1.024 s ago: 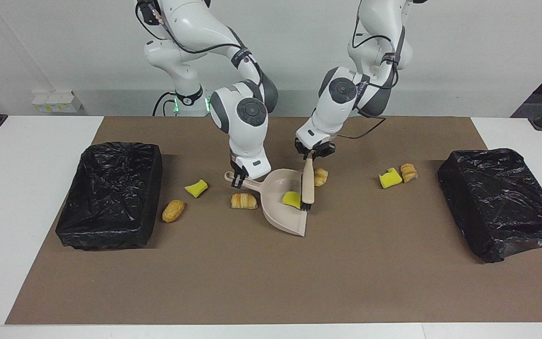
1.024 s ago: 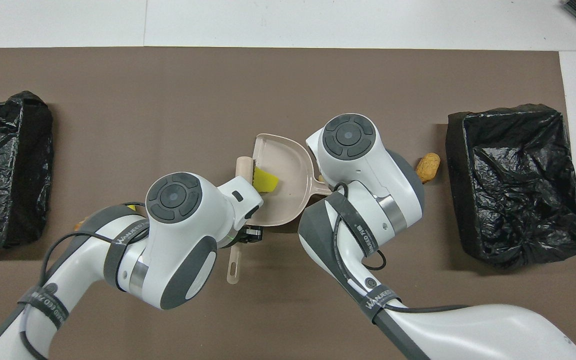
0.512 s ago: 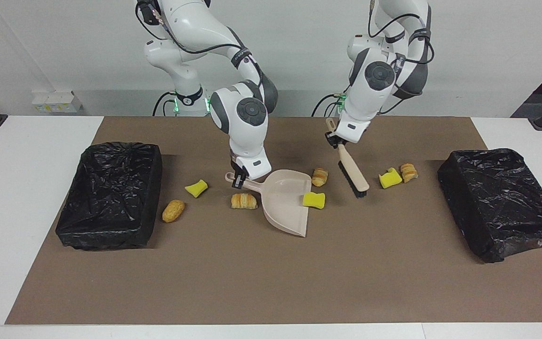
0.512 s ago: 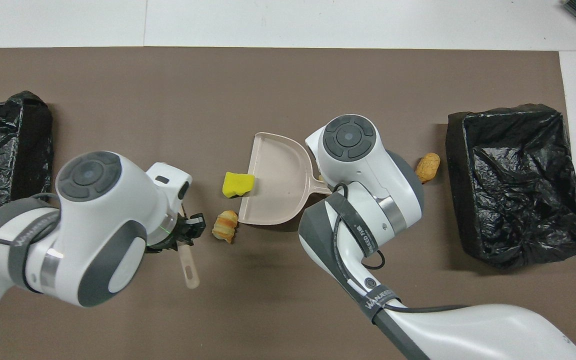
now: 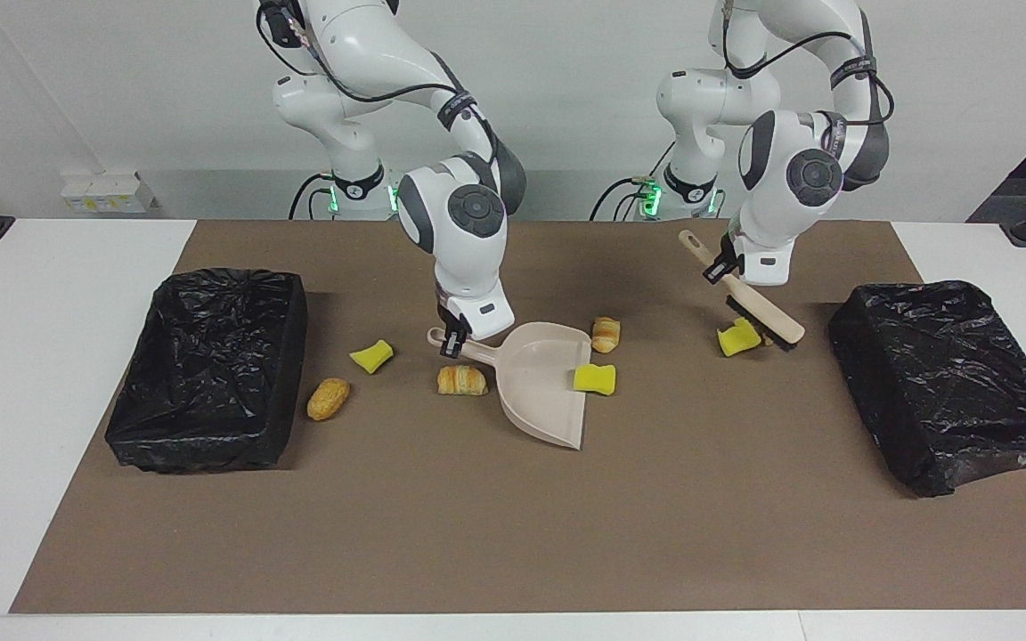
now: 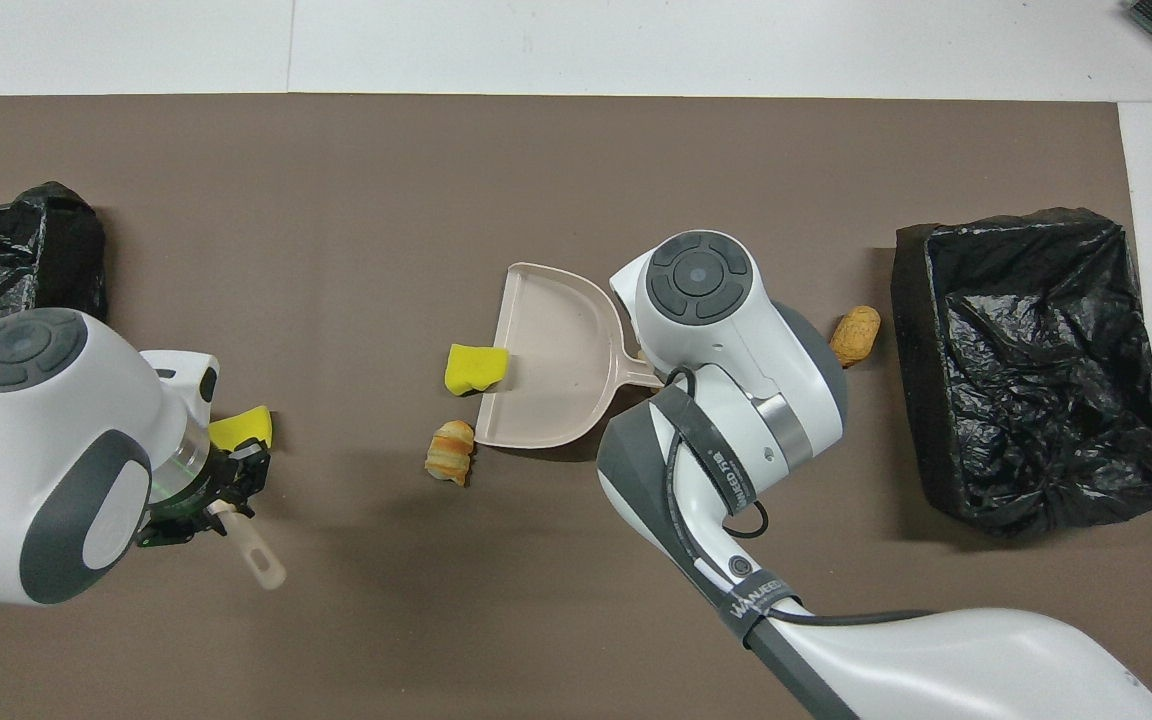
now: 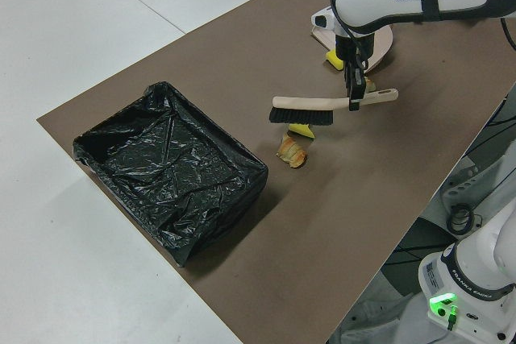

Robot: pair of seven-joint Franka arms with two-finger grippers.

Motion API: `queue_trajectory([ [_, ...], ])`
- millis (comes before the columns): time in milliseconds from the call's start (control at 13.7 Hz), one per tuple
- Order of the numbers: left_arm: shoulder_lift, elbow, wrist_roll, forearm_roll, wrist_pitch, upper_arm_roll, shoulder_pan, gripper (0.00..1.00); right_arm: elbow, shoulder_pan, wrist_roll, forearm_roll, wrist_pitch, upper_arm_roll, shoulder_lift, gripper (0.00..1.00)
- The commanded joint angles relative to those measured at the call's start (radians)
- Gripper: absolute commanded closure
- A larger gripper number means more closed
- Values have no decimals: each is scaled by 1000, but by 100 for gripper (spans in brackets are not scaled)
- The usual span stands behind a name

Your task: Sweep and dump trash in bin

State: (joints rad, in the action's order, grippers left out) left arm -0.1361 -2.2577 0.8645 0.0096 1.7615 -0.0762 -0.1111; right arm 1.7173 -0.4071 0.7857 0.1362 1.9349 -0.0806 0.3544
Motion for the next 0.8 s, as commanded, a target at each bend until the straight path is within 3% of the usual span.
queue_trajectory([
  [0, -123, -139, 7, 61, 39, -13, 75, 100, 31, 11, 10, -13, 30, -8, -23, 100],
  [146, -180, -239, -86, 73, 104, -13, 123, 100, 31, 8, 10, -13, 30, -8, -23, 100],
  [293, -186, -284, -174, 73, 140, -13, 148, 100, 31, 10, 10, -13, 29, -8, -23, 100],
  [512, -160, -289, -329, 72, 160, -14, 148, 100, 31, 10, 10, -13, 30, -8, -23, 100],
  [732, -107, -275, -348, 26, 217, -20, 119, 100, 30, 13, 10, -13, 30, -8, -22, 100],
])
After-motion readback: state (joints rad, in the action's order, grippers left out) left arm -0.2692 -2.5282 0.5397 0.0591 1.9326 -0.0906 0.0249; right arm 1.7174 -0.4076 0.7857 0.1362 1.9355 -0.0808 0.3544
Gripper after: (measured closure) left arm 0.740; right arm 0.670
